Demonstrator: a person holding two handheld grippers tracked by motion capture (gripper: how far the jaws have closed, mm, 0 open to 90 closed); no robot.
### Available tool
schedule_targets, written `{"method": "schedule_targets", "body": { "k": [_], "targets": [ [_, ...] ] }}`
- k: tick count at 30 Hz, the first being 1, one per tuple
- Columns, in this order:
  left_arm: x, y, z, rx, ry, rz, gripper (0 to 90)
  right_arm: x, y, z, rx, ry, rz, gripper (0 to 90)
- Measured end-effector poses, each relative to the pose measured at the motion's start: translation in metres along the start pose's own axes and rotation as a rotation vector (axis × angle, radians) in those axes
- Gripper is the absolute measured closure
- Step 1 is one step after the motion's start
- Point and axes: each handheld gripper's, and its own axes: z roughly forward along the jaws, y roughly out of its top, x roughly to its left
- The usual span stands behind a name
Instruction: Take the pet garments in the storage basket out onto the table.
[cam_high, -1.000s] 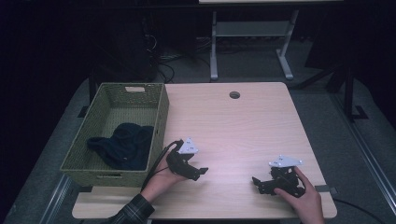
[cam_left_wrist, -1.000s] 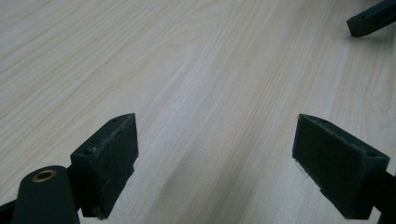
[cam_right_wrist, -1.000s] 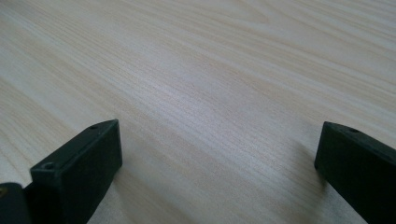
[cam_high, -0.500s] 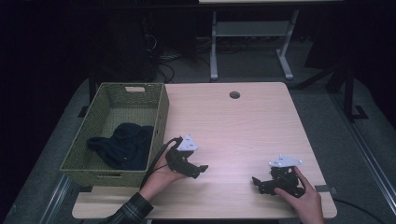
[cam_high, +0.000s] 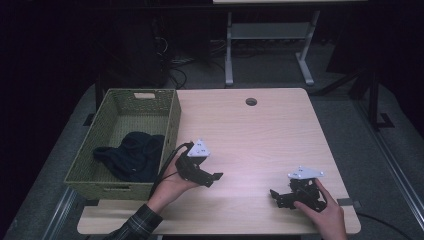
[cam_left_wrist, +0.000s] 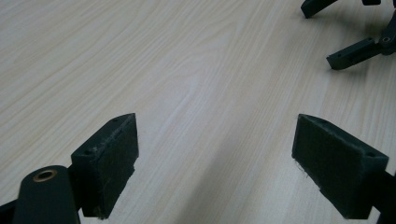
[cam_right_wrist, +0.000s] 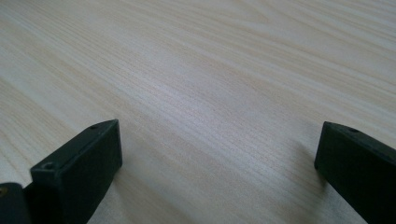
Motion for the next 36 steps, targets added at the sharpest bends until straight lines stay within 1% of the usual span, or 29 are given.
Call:
{"method": "schedule_targets", "body": {
  "k": [5, 6, 9, 11, 12, 17, 18, 24, 25, 28, 29, 32, 33, 34, 36],
  "targets": [
    [0.001, 0.003, -0.003, -0.010, 0.002, -0.004, 14.2, 0.000, 0.000, 0.000, -0.001, 0.000, 0.000, 0.4],
    [0.001, 0.004, -0.004, -0.005, 0.003, 0.006, 14.2, 0.000, 0.000, 0.000, -0.001, 0.000, 0.000, 0.4],
    [0.001, 0.007, -0.006, -0.007, 0.003, 0.010, 14.1, 0.000, 0.000, 0.000, -0.002, -0.001, -0.003, 0.4],
    [0.001, 0.009, -0.007, -0.019, 0.003, 0.003, 14.2, 0.000, 0.000, 0.000, -0.003, -0.001, -0.005, 0.4],
    [0.002, 0.010, -0.008, -0.011, 0.002, 0.009, 14.2, 0.000, 0.000, 0.000, -0.003, -0.001, -0.005, 0.4],
    [0.004, 0.014, -0.010, -0.027, 0.006, 0.004, 14.1, 0.000, 0.000, 0.000, -0.003, -0.001, -0.005, 0.4],
    [0.005, 0.015, -0.011, -0.029, 0.004, 0.008, 14.1, 0.000, 0.000, 0.000, -0.003, -0.001, -0.005, 0.4],
    [0.010, 0.020, -0.014, -0.047, 0.011, -0.001, 14.2, 0.000, 0.000, 0.000, -0.003, -0.001, -0.005, 0.4],
    [0.011, 0.021, -0.016, -0.045, 0.013, 0.004, 14.2, 0.000, 0.000, 0.000, -0.003, -0.001, -0.005, 0.4],
    [0.012, 0.022, -0.018, -0.051, 0.012, -0.001, 14.2, 0.000, 0.000, 0.000, -0.003, -0.001, -0.005, 0.4],
    [0.013, 0.023, -0.018, -0.047, 0.011, 0.007, 14.2, 0.000, 0.000, 0.000, -0.003, -0.001, -0.006, 0.4],
    [0.016, 0.026, -0.019, -0.050, 0.010, 0.002, 14.2, 0.000, 0.000, 0.000, -0.004, -0.001, -0.006, 0.4],
    [0.017, 0.026, -0.019, -0.054, 0.009, -0.005, 14.2, 0.000, 0.000, 0.000, -0.004, -0.001, -0.006, 0.4],
    [0.018, 0.027, -0.020, -0.052, 0.011, 0.004, 14.2, 0.000, 0.000, 0.000, -0.004, -0.001, -0.006, 0.4],
    [0.020, 0.029, -0.024, -0.061, 0.013, -0.005, 14.3, 0.000, 0.000, 0.000, -0.003, -0.001, -0.006, 0.4]
  ]
}}
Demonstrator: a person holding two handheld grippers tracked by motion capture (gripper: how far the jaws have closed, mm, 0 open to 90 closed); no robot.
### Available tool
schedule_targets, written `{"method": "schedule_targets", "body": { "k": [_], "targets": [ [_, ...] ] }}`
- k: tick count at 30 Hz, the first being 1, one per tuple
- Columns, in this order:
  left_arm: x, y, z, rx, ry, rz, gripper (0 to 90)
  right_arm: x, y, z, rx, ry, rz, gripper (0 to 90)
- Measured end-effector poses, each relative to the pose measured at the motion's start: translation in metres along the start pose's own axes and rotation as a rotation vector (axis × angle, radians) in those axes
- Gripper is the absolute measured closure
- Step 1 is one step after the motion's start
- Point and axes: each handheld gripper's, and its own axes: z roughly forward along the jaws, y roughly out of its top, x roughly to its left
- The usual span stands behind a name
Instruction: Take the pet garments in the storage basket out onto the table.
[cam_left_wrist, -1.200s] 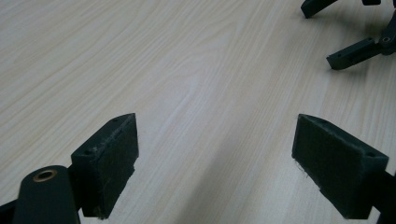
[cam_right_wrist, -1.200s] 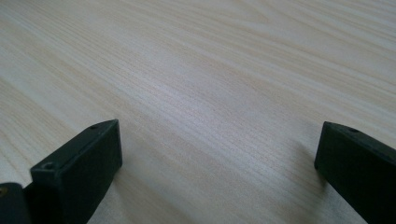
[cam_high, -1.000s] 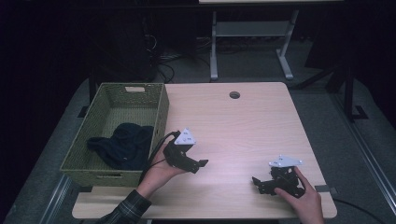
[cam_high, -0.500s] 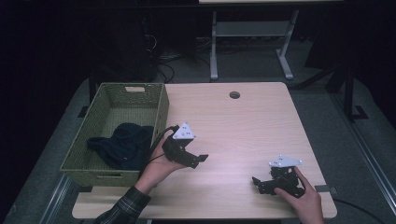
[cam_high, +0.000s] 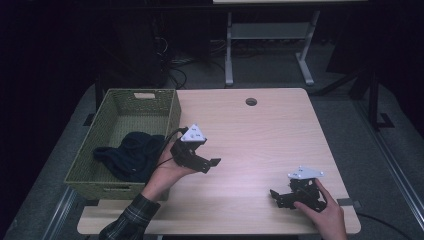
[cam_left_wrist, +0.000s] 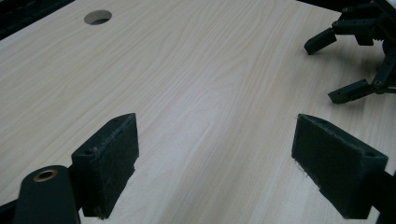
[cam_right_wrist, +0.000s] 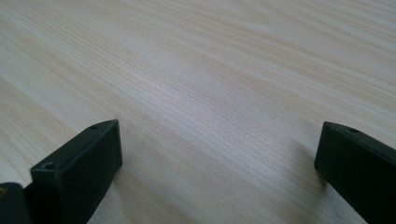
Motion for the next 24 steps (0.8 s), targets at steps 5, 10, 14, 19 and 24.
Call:
{"method": "schedule_targets", "body": {
  "k": [5, 10, 14, 19, 24],
  "targets": [
    [0.006, 0.006, -0.006, -0.013, 0.006, -0.003, 14.4, 0.000, 0.000, 0.000, 0.000, 0.000, 0.001, 0.4],
    [0.012, 0.011, -0.013, -0.018, 0.013, -0.007, 14.4, 0.000, 0.000, 0.000, -0.001, 0.001, -0.001, 0.5],
    [0.017, 0.010, -0.019, -0.024, 0.015, -0.019, 14.4, 0.000, 0.000, 0.000, 0.000, 0.000, 0.001, 0.5],
    [0.021, 0.005, -0.023, -0.017, 0.020, -0.028, 14.3, 0.000, 0.000, 0.000, 0.000, 0.000, 0.000, 0.5],
    [0.026, 0.002, -0.027, -0.007, 0.026, -0.026, 14.3, 0.000, 0.000, 0.000, 0.000, 0.000, 0.003, 0.5]
  ]
}}
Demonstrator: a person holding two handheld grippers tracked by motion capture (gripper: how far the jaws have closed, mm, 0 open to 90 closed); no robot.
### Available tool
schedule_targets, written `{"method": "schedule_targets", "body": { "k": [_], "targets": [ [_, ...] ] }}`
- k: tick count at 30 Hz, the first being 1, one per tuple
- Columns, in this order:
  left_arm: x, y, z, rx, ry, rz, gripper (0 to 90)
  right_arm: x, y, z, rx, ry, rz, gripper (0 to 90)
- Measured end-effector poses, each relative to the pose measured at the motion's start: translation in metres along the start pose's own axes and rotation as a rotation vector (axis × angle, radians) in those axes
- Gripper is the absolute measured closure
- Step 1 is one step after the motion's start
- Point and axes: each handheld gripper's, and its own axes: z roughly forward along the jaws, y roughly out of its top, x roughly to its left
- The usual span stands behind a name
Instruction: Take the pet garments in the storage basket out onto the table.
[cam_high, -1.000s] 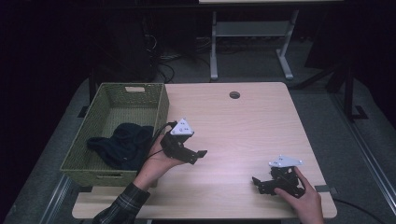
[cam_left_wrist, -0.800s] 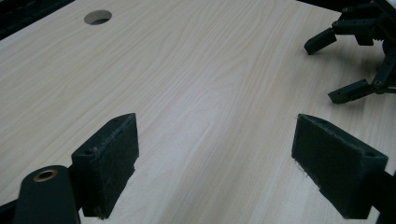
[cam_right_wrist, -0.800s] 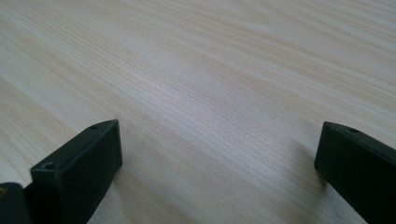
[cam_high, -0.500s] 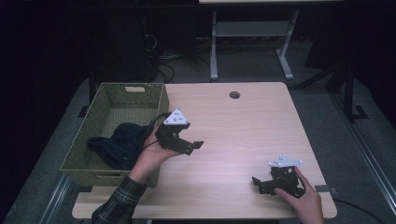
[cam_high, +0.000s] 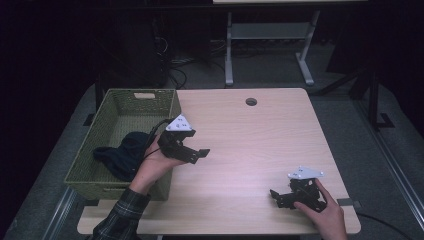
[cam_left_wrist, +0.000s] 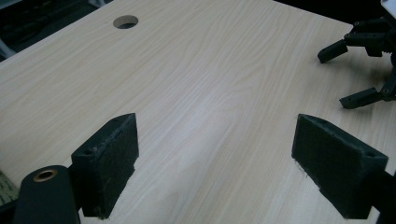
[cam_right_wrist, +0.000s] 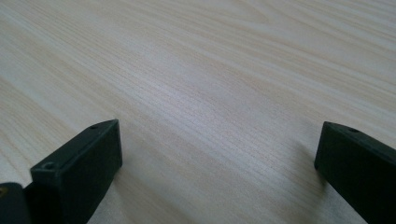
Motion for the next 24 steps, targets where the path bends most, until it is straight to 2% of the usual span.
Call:
{"method": "schedule_targets", "body": {
  "k": [14, 24],
  "targets": [
    [0.017, -0.011, -0.017, -0.003, 0.043, -0.044, 14.3, 0.000, 0.000, 0.000, 0.001, 0.001, 0.000, 0.5],
    [0.028, -0.022, -0.028, 0.012, 0.065, -0.069, 14.3, 0.000, 0.000, 0.000, 0.001, 0.002, 0.000, 0.5]
  ]
}}
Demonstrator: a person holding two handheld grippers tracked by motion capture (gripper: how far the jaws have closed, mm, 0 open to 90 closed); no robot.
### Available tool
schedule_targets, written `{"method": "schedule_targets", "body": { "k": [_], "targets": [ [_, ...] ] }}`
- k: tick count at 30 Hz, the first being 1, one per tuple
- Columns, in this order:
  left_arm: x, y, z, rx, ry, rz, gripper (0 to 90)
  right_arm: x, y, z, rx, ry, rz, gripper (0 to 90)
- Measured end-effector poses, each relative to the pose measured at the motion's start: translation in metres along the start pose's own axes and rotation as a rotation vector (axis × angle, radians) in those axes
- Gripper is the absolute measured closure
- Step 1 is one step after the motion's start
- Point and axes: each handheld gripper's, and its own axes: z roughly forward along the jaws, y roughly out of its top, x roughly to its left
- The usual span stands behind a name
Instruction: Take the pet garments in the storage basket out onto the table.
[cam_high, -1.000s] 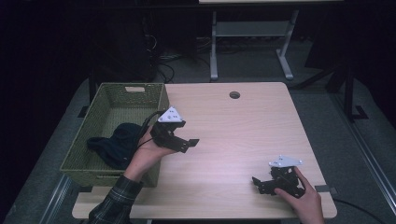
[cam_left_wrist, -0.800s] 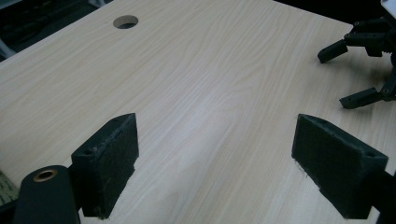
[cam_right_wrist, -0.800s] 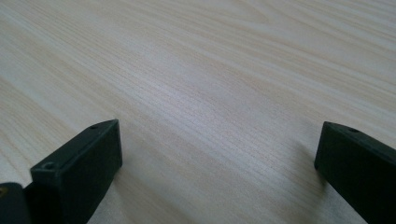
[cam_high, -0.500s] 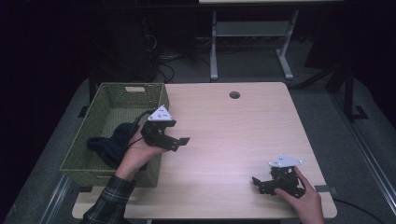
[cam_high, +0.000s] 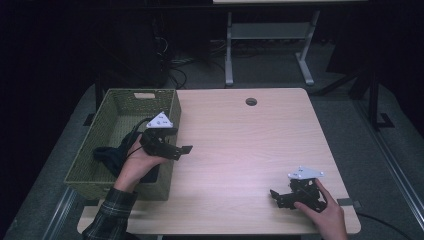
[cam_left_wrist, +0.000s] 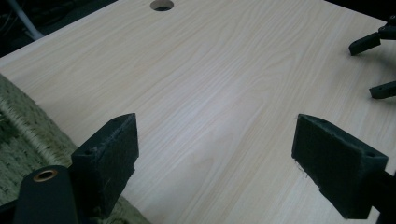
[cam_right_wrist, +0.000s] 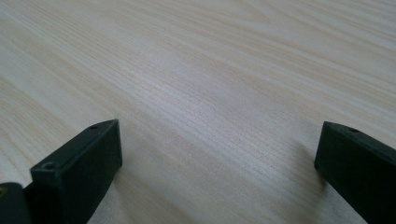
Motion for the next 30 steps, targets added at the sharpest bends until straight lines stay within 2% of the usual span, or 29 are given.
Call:
{"method": "schedule_targets", "body": {
  "k": [14, 26, 30],
  "targets": [
    [0.020, -0.014, -0.026, -0.021, 0.055, -0.049, 14.6, 0.000, 0.000, 0.000, 0.000, 0.001, -0.001, 0.5],
    [0.038, -0.031, -0.045, -0.005, 0.091, -0.078, 14.7, 0.000, 0.000, 0.000, 0.000, 0.001, 0.000, 0.5],
    [0.042, -0.037, -0.049, 0.017, 0.107, -0.085, 14.8, 0.000, 0.000, 0.000, 0.000, 0.001, -0.001, 0.5]
  ]
}}
